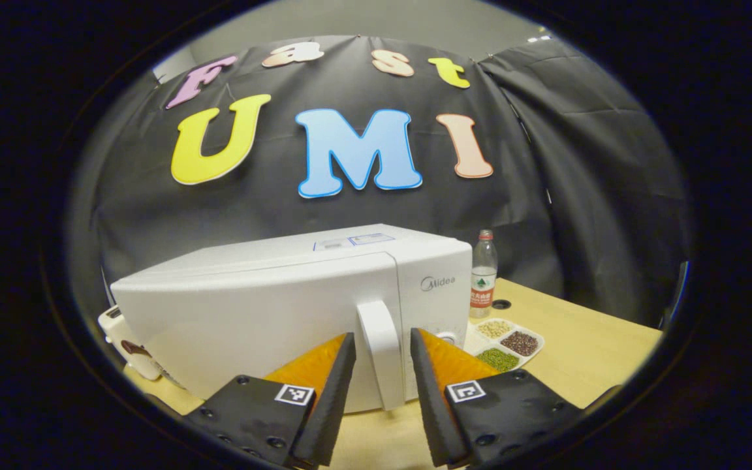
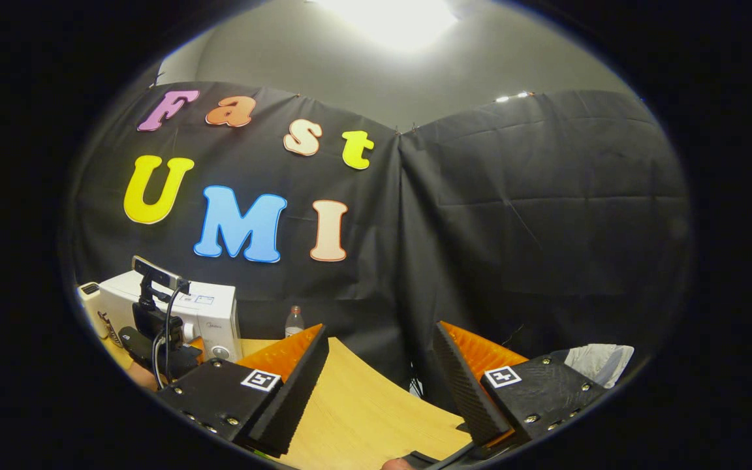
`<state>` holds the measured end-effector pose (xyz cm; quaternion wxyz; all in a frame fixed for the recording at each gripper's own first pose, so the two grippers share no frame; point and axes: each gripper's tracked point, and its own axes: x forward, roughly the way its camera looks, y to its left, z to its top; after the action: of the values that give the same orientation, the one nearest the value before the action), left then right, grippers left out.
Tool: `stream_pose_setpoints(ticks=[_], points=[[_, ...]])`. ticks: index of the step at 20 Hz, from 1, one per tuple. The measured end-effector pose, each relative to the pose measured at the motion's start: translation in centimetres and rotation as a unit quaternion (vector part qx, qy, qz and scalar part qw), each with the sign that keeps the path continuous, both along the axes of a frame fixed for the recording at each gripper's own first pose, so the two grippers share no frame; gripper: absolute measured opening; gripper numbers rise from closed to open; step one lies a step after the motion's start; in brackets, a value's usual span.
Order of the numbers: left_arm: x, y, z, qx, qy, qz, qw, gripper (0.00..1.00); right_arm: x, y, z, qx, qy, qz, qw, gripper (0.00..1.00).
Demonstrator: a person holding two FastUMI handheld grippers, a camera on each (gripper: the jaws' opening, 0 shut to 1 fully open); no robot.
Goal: Open the microwave oven with the left hand, put the food in, and close the microwave oven.
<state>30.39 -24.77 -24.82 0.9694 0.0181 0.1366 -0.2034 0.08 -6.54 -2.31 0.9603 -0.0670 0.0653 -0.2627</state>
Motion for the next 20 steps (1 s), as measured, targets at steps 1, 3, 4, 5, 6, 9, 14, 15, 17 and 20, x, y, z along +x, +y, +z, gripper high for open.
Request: stream_pose_setpoints(ticks=[1,3,4,5,6,9,14,15,17,20], points=[[0.2,0.0,-0.4,0.000,0.004,0.005,1.000,0.51,0.0,0.0,0.2,-0.002,0.000,0.000,1.000,0.98],[0.3,-0.6,-1.0,0.004,0.012,-0.001,1.000,0.46,-0.1,0.2,0.3,-0.006,0.002,0.001,1.000,0.98],[0.1,-0.4,-0.7,0.008,0.009,0.000,1.000,0.42,0.0,0.0,0.3,-0.007,0.002,0.000,1.000,0.98],[0.1,-0.4,-0.7,0.011,0.010,0.000,1.000,0.39,-0.1,0.0,0.2,-0.006,0.002,-0.001,1.000,0.98],[0.1,-0.4,-0.6,0.010,0.011,0.000,1.000,0.35,-0.2,0.0,0.2,-0.004,0.002,-0.001,1.000,0.98],[-0.1,-0.3,-0.7,0.016,0.013,0.002,1.000,0.27,-0.4,0.1,0.1,0.003,0.005,0.006,1.000,0.98],[-0.5,-0.1,-0.4,0.011,0.034,0.009,0.999,0.14,-0.5,-0.5,0.8,-0.003,-0.002,0.021,1.000,0.98],[-1.8,0.3,-1.0,0.008,0.056,0.016,0.998,0.14,-0.4,-0.6,0.9,-0.001,-0.004,0.025,1.000,0.98],[-3.9,1.1,0.4,0.007,0.031,0.015,0.999,0.19,0.0,-0.4,1.1,0.010,-0.011,0.041,0.999,0.98],[-6.4,2.2,0.3,0.004,0.039,0.006,0.999,0.14,0.9,0.2,0.7,0.021,-0.014,0.071,0.997,0.98]])
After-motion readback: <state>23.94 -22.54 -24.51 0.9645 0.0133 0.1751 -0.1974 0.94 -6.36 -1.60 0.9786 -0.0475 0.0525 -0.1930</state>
